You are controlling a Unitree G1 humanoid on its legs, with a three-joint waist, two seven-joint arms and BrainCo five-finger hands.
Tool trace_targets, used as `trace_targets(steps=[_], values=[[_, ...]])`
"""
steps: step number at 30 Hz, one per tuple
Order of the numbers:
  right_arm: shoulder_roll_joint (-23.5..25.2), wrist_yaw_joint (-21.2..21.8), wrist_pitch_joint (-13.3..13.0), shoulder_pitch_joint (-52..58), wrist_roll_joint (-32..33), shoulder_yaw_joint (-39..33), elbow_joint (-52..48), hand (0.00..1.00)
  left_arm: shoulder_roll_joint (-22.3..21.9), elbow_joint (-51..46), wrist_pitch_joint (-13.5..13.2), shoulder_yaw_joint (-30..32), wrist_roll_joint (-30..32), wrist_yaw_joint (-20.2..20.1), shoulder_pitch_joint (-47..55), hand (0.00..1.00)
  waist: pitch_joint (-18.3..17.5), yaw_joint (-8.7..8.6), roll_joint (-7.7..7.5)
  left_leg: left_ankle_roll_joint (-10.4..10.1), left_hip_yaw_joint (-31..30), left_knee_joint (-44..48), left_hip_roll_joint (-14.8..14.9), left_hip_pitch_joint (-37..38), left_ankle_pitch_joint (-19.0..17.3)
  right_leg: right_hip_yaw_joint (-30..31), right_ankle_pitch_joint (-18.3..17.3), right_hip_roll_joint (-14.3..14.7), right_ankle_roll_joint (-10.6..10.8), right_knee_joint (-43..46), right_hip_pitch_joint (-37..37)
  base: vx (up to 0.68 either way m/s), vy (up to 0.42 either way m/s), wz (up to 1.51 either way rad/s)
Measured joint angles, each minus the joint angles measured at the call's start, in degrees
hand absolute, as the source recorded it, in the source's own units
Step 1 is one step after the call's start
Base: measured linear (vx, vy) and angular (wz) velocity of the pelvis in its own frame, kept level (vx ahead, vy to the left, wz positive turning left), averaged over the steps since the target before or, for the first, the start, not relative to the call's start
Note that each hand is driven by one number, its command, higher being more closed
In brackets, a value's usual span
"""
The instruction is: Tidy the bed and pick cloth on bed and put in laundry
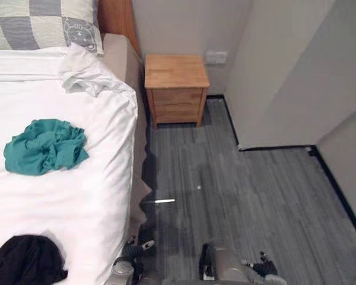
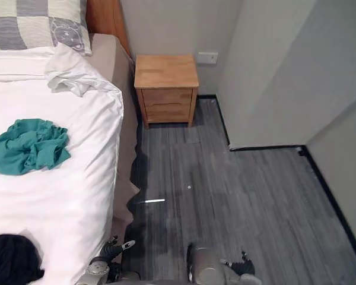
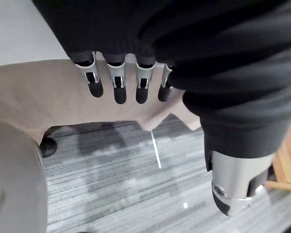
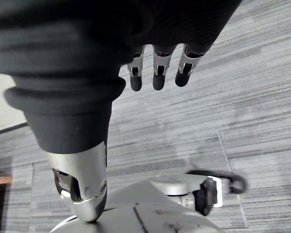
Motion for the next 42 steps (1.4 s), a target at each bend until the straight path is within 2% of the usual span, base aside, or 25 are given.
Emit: trace_targets(steps=[1,3,4,5,8,10,11,13,16,18,19,20,21,22,24,25,26,28,31,34,36,38,39,40,42], values=[[-0.79,-0.07,0.18,-1.3,0.79,-1.76,0.63,0.0,-1.56,1.55,0.54,0.57,0.69,-0.28,-0.54,0.0,1.81,-0.74,3.68,-2.25,-0.63,-0.35,2.38,1.47,-0.56,-4.28,1.33,1.73,-0.79,-2.11,3.17,0.53,-0.288,0.31],[-0.07,-0.03,0.43,-2.29,1.05,-3.55,1.25,0.0,-2.1,1.62,0.39,1.25,1.24,-0.21,-1.46,0.0,2.83,-0.88,2.88,-1.98,-0.72,-0.52,-2.25,3.92,0.8,-5.04,0.54,-0.74,3.23,8.93,-0.09,0.38,-0.185,0.19],[-0.11,-0.14,0.29,-2.38,1.21,-3.64,0.34,0.0,-2.85,2.07,0.33,2.12,1.94,-0.18,-1.32,0.0,2.23,-1.89,3.59,-0.71,1.34,-2.35,-1.31,5.8,3.54,-5.3,-2.79,-1.48,1.13,13.21,-5.09,0.22,-0.137,0.32],[0.9,-0.06,0.49,-1.62,1.32,-3.26,0.26,0.0,-1.28,2.12,0.14,2.95,2.51,-0.18,-0.63,0.0,1.63,-2.14,1.11,-0.74,1.81,-4.34,-2.36,7.78,3.6,-4.29,-0.86,-3.03,-2.06,7.64,-5.23,0.3,-0.221,0.3],[1.17,0.1,0.57,-2.26,1.21,-4.15,1.59,0.0,-2.27,2.83,0.11,5.09,3.3,-0.31,-0.79,0.0,1.51,-2.01,3.13,-3.36,1.81,1.6,2.1,7.44,4.62,-7.26,-5.07,0.94,-3.6,7.12,-1.61,0.42,-0.294,0.02],[1.12,-0.02,0.78,-1.97,1.06,-4.55,1.95,0.0,-3.59,2.07,0.01,7.89,2.89,-0.4,0.52,0.0,1.64,-1.88,3.9,-7.98,-0.39,21.08,4.77,0.48,9.26,-8.43,-6.13,4.46,-4.73,1.77,5.86,0.47,-0.286,0.01],[0.7,-0.03,0.82,-1.21,1.07,-4.22,1.34,0.0,-4.45,-0.25,0.04,9.03,2.17,-0.21,1.58,0.0,1.22,-1.64,4.79,-8.87,-3.2,36.36,5.55,-5.91,16.56,-8.24,-5.93,6.69,-5.56,-2.78,11.13,0.35,-0.119,-0.11],[-0.26,-0.14,0.91,-0.39,1.05,-3.36,0.42,0.0,-5.2,-2.87,-0.24,8.99,1.05,-0.21,2.4,0.0,1.14,0.49,5.47,-8.38,-1.56,55.13,6.38,-13.26,16.0,-5.85,-5.52,9.27,-7.75,-8.27,17.96,0.44,-0.037,-0.62],[-0.35,-0.28,1.23,-0.38,1.13,-2.27,0.28,0.0,-5.47,-5.15,-0.66,10.48,-1.68,0.09,2.81,0.0,0.86,2.35,4.61,-2.48,4.98,59.22,6.13,-21.5,10.9,-2.12,-5.19,8.99,-7.29,-16.16,27.93,0.47,0.043,-0.59],[-0.32,-0.22,1.32,-1.15,1.1,-2.31,1.48,0.0,-5.7,-6.42,-1.5,11.02,-3.14,0.11,2.63,0.0,0.86,3.65,3.9,-1.71,8.22,51.09,4.55,-25.57,6.19,-0.94,-4.79,7.33,-6.36,-19.33,31.59,0.52,0.126,-0.44],[-0.05,-0.11,1.56,-2.26,1.0,-2.34,3.26,0.0,-5.65,-7.09,-1.55,10.95,-3.49,0.11,2.08,0.0,0.76,4.43,2.35,-0.66,11.35,38.45,1.32,-27.15,4.94,-1.54,-5.28,4.59,-4.59,-20.47,33.34,0.53,0.177,-0.24],[0.28,-0.09,1.96,-2.49,0.75,-2.32,3.75,0.0,-5.37,-6.67,-1.53,10.63,-3.35,0.23,1.94,0.0,0.42,4.63,1.7,1.81,17.37,26.03,-0.65,-26.39,5.98,-2.87,-5.76,3.38,-2.59,-21.28,34.88,0.53,0.167,-0.03],[0.58,-0.09,2.05,-2.96,0.65,-2.31,3.78,0.0,-4.79,-5.9,-1.42,10.05,-3.27,0.24,1.75,0.0,0.05,4.23,0.89,6.92,22.53,22.52,-1.29,-25.23,6.14,-4.0,-5.89,2.26,-2.21,-21.5,35.6,0.7,0.209,0.58],[1.9,-0.09,2.17,-2.7,0.52,-2.45,3.93,0.0,-4.09,-4.97,-1.32,8.55,-2.92,0.2,0.99,0.0,-1.11,3.94,-1.15,9.38,29.56,19.07,-2.94,-23.33,7.23,-6.54,-4.41,-0.65,-0.2,-22.25,35.96,0.74,0.22,0.92],[2.28,0.03,2.11,-3.18,0.39,-2.65,3.67,0.0,-3.14,-5.69,-1.56,9.69,-2.96,-0.13,1.18,0.0,-1.08,4.56,-1.03,14.64,40.72,30.05,3.79,-25.34,6.24,-7.76,0.99,0.61,0.16,-24.03,38.36,0.56,0.177,0.81],[2.36,-0.05,2.15,-3.62,0.31,-2.7,3.81,0.0,-3.15,-5.64,-1.5,10.29,-2.7,-0.1,1.13,0.0,-1.41,5.11,-1.38,13.67,43.94,33.32,3.56,-26.33,4.09,-7.93,1.63,1.21,0.25,-22.04,39.78,0.53,0.305,1.11],[0.64,-0.01,2.2,-2.8,-0.72,-2.28,4.89,0.0,-3.74,-5.41,-1.37,8.71,-2.31,-0.21,2.34,0.0,-2.86,4.34,-0.19,17.99,43.64,22.53,-0.95,-21.26,0.1,-9.94,0.59,0.56,2.2,-9.63,37.47,0.66,0.377,1.24],[0.78,0.22,1.8,-3.23,-1.81,-2.25,5.4,0.0,-3.16,-4.01,-0.95,7.63,-2.53,-0.25,2.75,0.0,-3.2,4.03,-2.04,15.83,37.62,15.76,-7.07,-16.11,-1.17,-10.22,1.79,-3.06,8.0,15.73,28.89,0.55,0.291,1.51],[-0.19,0.38,2.24,-3.0,-1.8,-2.12,4.9,0.0,-3.54,-2.09,-0.22,7.52,-2.97,-0.24,3.03,0.0,-2.59,2.96,0.27,15.12,28.28,10.13,-9.27,-6.68,-0.74,-12.69,-1.29,-6.33,6.8,32.57,20.61,0.59,0.063,1.68],[-0.41,0.3,2.14,-2.9,-1.73,-2.38,4.79,0.0,-3.49,-1.61,0.49,5.99,-3.38,-0.26,3.28,0.0,-2.4,2.49,1.32,13.26,18.66,6.44,-9.36,-1.52,0.37,-11.38,-5.71,-6.06,3.35,26.15,14.45,0.5,-0.143,1.95],[-0.56,0.27,1.94,-2.78,-1.73,-2.72,4.78,0.0,-3.56,-1.6,0.47,5.74,-3.38,-0.24,2.98,0.0,-2.46,2.52,1.15,11.04,9.79,6.02,-8.71,-1.23,1.42,-1.86,-6.1,-2.71,3.29,9.99,10.49,0.48,-0.357,2.38],[-0.54,0.2,2.18,-2.14,-1.72,-3.8,5.01,0.0,-3.57,-1.58,0.26,5.75,-3.38,-0.22,2.72,0.0,-2.68,2.43,0.72,8.7,2.61,5.54,-8.81,-2.38,1.8,9.22,-4.08,-1.54,4.13,-3.37,10.27,0.32,-0.402,2.45],[-0.17,0.23,2.28,-1.42,-1.67,-4.15,5.51,0.0,-3.07,-1.56,0.15,5.83,-3.38,-0.22,2.75,0.0,-3.37,2.25,-0.97,6.15,-1.96,5.53,-8.96,-3.11,0.84,16.5,0.59,-2.03,5.09,-10.43,10.56,0.31,-0.503,2.67],[0.45,0.27,2.38,-1.51,-1.63,-4.83,6.89,0.0,-2.52,-0.92,0.14,6.71,-3.44,-0.23,2.57,0.0,-2.89,2.59,-0.75,3.96,-5.64,5.83,-8.36,-3.51,-0.09,17.06,3.07,-2.07,7.0,-10.17,11.23,0.33,-0.599,2.67],[0.01,0.11,2.36,-1.7,-1.18,-6.33,6.36,0.0,-4.19,-1.11,0.05,9.49,-3.95,-0.24,2.97,0.0,-3.47,3.77,1.53,0.62,-7.05,5.19,-5.08,-4.53,1.64,14.51,2.17,0.0,5.75,-8.67,11.61,0.19,-0.46,1.36]])
